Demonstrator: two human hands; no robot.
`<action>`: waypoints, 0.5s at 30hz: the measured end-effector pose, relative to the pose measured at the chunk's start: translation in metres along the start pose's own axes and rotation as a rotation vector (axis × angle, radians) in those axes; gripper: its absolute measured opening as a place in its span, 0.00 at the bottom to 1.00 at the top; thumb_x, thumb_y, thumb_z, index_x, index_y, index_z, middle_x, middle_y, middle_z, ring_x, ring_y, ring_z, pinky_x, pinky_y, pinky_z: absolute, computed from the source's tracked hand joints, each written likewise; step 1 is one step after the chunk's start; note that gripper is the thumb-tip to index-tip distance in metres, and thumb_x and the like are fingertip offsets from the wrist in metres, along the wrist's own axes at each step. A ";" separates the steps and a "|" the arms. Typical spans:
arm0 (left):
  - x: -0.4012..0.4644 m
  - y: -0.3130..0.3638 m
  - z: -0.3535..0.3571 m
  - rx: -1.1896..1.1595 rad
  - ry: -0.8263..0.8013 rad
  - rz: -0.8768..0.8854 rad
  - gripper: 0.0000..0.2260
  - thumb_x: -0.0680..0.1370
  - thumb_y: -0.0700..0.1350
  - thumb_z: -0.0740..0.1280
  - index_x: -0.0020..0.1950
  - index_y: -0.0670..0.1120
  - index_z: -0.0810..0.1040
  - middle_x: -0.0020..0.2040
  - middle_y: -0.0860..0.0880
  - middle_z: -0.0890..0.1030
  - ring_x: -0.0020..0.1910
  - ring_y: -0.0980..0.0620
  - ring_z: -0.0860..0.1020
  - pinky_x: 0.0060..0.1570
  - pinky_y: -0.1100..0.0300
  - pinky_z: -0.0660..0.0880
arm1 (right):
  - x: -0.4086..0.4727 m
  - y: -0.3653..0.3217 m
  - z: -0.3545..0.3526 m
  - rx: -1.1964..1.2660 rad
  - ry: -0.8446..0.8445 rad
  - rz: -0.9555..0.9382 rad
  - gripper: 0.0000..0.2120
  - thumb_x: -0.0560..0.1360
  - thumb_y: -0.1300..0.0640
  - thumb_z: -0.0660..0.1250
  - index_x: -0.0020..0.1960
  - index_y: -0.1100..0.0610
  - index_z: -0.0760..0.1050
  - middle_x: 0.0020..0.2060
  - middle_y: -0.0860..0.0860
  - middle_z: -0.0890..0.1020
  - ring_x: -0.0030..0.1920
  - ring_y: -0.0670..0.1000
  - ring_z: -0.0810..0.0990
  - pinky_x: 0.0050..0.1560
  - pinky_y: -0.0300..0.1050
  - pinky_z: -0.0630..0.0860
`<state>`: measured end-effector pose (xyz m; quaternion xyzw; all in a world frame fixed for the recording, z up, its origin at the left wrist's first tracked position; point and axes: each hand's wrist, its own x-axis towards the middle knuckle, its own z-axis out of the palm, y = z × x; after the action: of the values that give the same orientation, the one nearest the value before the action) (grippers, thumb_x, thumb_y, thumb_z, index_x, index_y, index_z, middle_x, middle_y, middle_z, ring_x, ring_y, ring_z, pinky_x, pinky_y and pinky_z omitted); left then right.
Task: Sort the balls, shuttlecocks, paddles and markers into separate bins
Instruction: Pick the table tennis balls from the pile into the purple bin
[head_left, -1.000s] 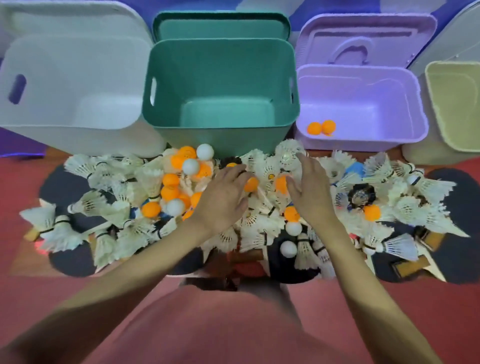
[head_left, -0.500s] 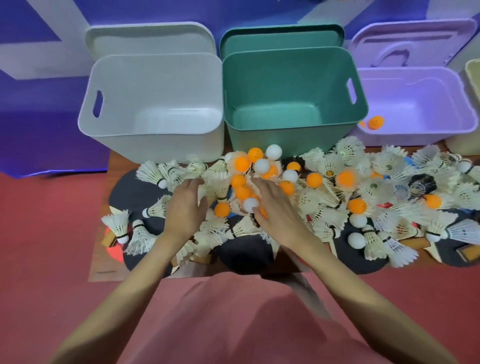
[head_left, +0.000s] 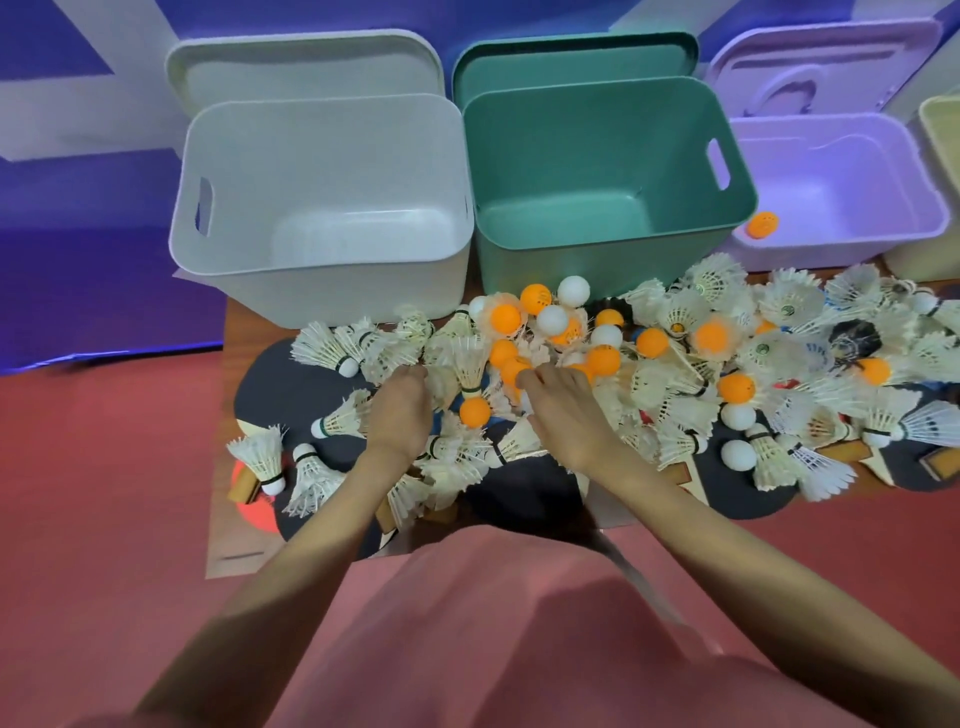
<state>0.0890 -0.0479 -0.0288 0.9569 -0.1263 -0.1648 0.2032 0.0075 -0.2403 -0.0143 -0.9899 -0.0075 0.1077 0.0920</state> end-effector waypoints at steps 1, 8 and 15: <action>0.001 0.000 0.001 -0.009 0.001 -0.001 0.10 0.74 0.31 0.61 0.54 0.35 0.76 0.52 0.38 0.77 0.51 0.38 0.77 0.46 0.50 0.72 | 0.001 0.000 -0.002 0.013 0.024 -0.004 0.18 0.71 0.66 0.66 0.59 0.59 0.71 0.50 0.57 0.75 0.50 0.60 0.74 0.55 0.52 0.67; 0.006 0.007 0.007 -0.092 0.009 -0.062 0.08 0.76 0.39 0.67 0.52 0.36 0.74 0.48 0.38 0.79 0.47 0.39 0.77 0.42 0.50 0.71 | -0.019 0.010 -0.026 0.458 0.333 0.094 0.13 0.74 0.61 0.64 0.57 0.61 0.67 0.51 0.56 0.72 0.49 0.54 0.71 0.45 0.46 0.67; 0.010 0.008 0.012 -0.148 0.042 -0.123 0.08 0.75 0.37 0.66 0.52 0.36 0.72 0.46 0.38 0.79 0.45 0.39 0.77 0.39 0.52 0.69 | -0.049 0.030 -0.012 0.475 0.253 0.257 0.11 0.72 0.52 0.57 0.49 0.59 0.65 0.45 0.54 0.69 0.43 0.55 0.71 0.37 0.51 0.70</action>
<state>0.0927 -0.0624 -0.0381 0.9484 -0.0505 -0.1659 0.2654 -0.0381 -0.2733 0.0017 -0.9390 0.1549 -0.0071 0.3071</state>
